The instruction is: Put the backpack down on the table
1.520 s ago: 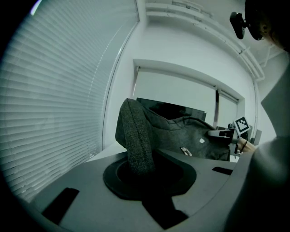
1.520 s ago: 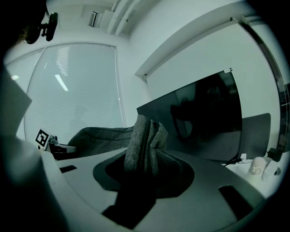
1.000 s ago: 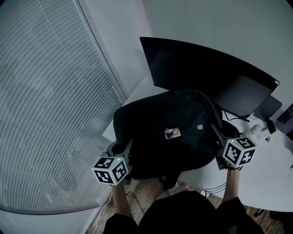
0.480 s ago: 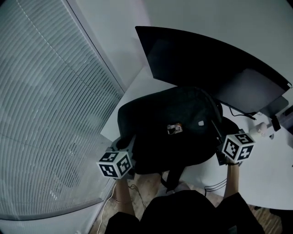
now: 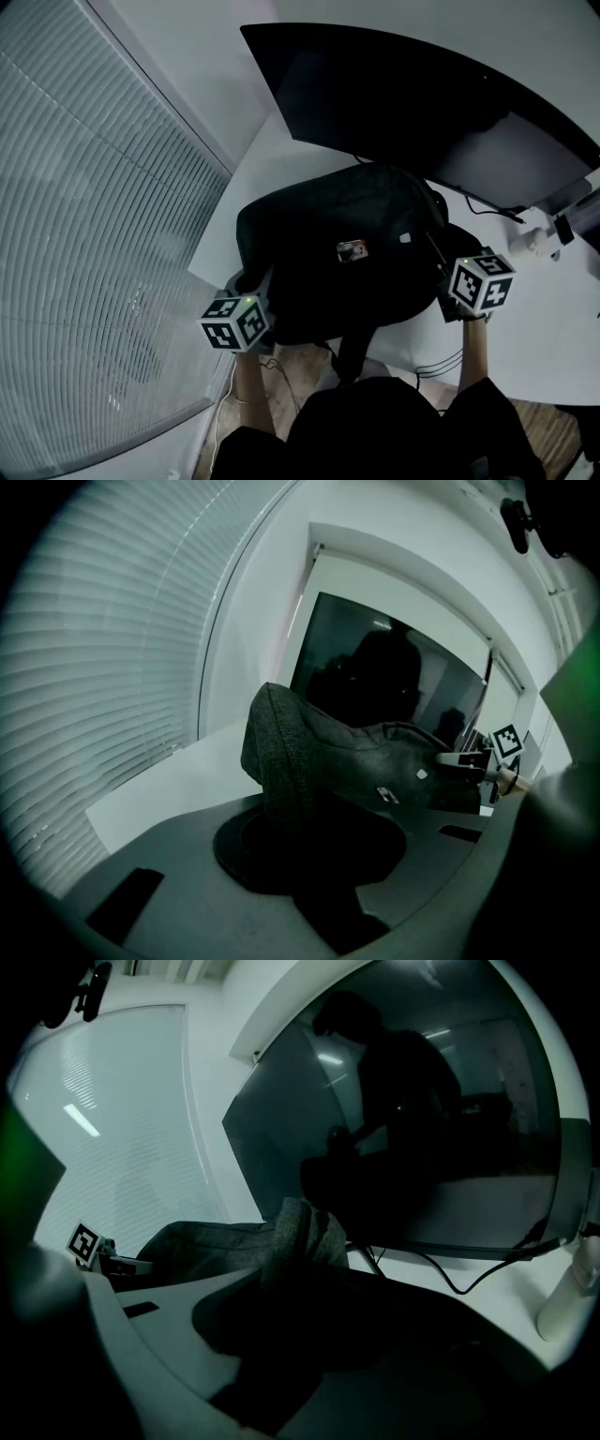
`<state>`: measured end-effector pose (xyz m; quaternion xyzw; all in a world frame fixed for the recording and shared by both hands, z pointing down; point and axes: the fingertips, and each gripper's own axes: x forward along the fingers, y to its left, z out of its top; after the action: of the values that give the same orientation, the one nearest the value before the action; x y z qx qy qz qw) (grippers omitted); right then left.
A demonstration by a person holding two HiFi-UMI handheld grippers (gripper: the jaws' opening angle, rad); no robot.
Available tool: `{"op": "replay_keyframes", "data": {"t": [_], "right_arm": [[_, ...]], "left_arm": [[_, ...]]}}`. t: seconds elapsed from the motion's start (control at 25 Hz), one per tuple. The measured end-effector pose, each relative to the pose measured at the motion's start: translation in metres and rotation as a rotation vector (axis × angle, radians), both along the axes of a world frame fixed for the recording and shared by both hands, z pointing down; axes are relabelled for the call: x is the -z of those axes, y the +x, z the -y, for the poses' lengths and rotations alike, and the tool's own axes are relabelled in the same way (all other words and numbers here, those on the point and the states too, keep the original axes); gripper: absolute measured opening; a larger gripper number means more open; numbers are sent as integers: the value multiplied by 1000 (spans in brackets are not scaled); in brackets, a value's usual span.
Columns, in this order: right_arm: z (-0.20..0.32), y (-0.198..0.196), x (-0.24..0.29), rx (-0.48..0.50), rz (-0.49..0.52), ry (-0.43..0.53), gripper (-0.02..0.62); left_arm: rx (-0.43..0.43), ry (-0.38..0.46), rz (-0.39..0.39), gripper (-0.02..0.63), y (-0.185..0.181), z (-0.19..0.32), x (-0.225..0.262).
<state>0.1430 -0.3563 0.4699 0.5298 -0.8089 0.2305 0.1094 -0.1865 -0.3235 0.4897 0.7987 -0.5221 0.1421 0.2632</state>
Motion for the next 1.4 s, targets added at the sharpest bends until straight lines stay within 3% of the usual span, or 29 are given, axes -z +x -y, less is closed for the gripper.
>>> {"op": "replay_keyframes", "data": {"t": [0.68,1.4], "right_arm": [[10,24,-44,-45,-15,-125,135],[8,38,-77,-100,-62,-224,170]], "left_arm": [[-63,-115,17,83,19,23,-43],[-22,-197,36,164,11,30,-65]]}}
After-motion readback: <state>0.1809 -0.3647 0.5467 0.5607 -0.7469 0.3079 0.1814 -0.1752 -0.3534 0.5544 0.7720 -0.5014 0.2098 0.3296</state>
